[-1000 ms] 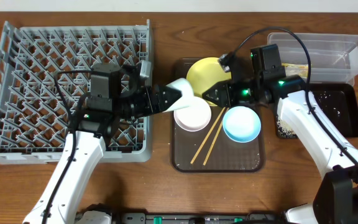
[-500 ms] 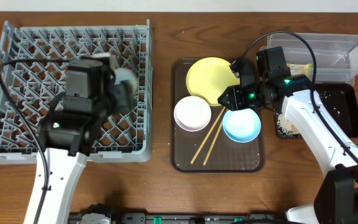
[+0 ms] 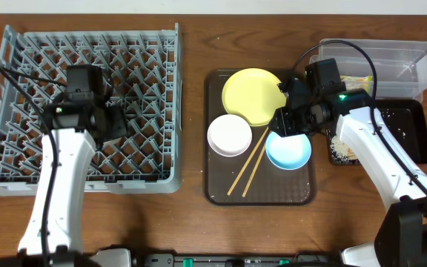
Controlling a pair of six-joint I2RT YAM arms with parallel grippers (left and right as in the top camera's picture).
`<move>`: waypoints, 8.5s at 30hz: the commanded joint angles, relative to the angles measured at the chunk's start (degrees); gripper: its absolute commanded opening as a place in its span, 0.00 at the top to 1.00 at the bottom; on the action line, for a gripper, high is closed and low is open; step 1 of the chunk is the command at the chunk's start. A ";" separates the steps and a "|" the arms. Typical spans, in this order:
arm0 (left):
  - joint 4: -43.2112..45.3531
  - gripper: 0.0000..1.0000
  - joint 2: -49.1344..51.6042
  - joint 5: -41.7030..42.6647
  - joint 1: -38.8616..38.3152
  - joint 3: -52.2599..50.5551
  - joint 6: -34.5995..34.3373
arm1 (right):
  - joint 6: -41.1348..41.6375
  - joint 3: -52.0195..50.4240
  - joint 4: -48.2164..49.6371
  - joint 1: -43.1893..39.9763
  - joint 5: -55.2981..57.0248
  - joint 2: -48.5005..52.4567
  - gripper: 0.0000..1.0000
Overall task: Sort waste into correct bins and load items into the dishwasher rack
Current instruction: 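Carry the white bowl with the left gripper and place it in the rack, then reach the left gripper to the pink bowl on the brown tray and grasp it, then carry the pink bowl with the left gripper and set it in the rack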
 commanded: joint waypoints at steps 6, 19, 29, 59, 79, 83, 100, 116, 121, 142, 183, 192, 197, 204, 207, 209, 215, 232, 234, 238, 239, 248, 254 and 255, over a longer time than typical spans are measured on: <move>-0.28 0.89 6.08 -1.14 3.23 -0.33 -0.35 | 1.22 0.17 -2.08 -1.01 9.94 -4.15 0.66; -1.20 0.63 8.85 1.92 3.23 -1.33 -0.33 | 1.16 0.17 -2.99 -1.73 12.55 -11.28 0.61; -2.80 0.94 8.59 1.97 3.23 -1.29 -0.37 | 0.96 0.17 -3.10 -1.97 12.57 -11.45 0.61; -3.98 0.17 5.68 5.33 3.23 0.92 -0.59 | 0.52 0.17 -4.98 -2.25 12.57 -11.45 0.59; 8.66 0.22 -2.95 19.89 -16.59 1.27 -1.11 | 3.78 0.17 -6.10 -2.25 18.60 -11.47 0.56; 12.41 0.26 1.49 19.54 -23.12 1.27 -0.46 | 3.78 0.17 -6.10 -2.25 18.60 -11.47 0.56; 26.62 0.27 17.77 5.68 -44.76 1.27 0.72 | 18.93 0.17 -11.15 -10.36 26.45 -12.87 0.55; 29.07 0.66 26.43 3.69 -49.81 1.27 0.33 | 18.56 0.17 -11.39 -10.64 26.47 -12.87 0.55; 28.59 0.81 26.43 3.78 -49.81 1.27 0.33 | 18.56 0.17 -11.39 -10.64 26.47 -12.87 0.55; 21.62 0.94 12.76 4.46 -49.31 1.36 0.42 | 18.51 0.17 -11.43 -10.67 26.49 -12.87 0.55; 48.11 0.94 25.24 94.27 26.03 1.31 -11.74 | 17.49 0.15 -11.63 -10.67 26.49 -12.87 0.54; 48.09 0.94 25.29 95.03 25.64 1.29 -12.94 | 17.49 0.15 -11.61 -10.67 26.47 -12.85 0.54; 47.93 0.94 25.29 94.92 25.33 1.22 -13.03 | 17.49 0.15 -11.65 -10.67 26.47 -12.85 0.54; 47.25 0.94 25.42 89.74 25.35 -0.17 -13.03 | 17.49 0.15 -11.69 -10.64 26.45 -12.87 0.54; 47.25 0.94 25.51 89.29 25.35 -0.59 -13.00 | 17.49 0.15 -11.69 -10.64 26.47 -12.87 0.54; 47.23 0.94 25.51 89.35 25.33 -0.61 -13.05 | 17.49 0.15 -11.72 -10.64 26.45 -12.85 0.54; 46.21 0.94 25.53 86.73 25.35 -0.66 -13.05 | 17.49 0.15 -11.87 -10.64 26.47 -12.85 0.54; 36.33 0.93 25.51 79.21 25.49 -0.68 -13.00 | 17.05 0.15 -12.28 -10.67 26.49 -12.85 0.54; 35.10 0.89 25.51 79.21 25.77 -0.68 -12.98 | 17.03 0.15 -12.31 -10.67 26.49 -12.87 0.54; 33.16 0.83 25.46 79.10 27.58 -0.68 -12.96 | 17.03 0.15 -12.28 -10.67 26.49 -12.85 0.54; 32.96 0.78 25.46 78.93 28.09 -0.68 -12.98 | 17.03 0.15 -12.28 -10.67 26.49 -12.85 0.54; 29.53 0.51 24.98 78.77 31.28 -0.66 -12.76 | 17.07 0.15 -12.04 -10.67 26.49 -12.85 0.54; 26.27 0.27 20.61 70.60 31.26 -0.66 -11.23 | 17.03 0.15 -12.04 -10.67 26.51 -12.85 0.54; 25.11 0.26 19.04 67.73 31.26 -0.66 -10.25 | 17.05 0.15 -12.02 -10.67 26.51 -12.85 0.53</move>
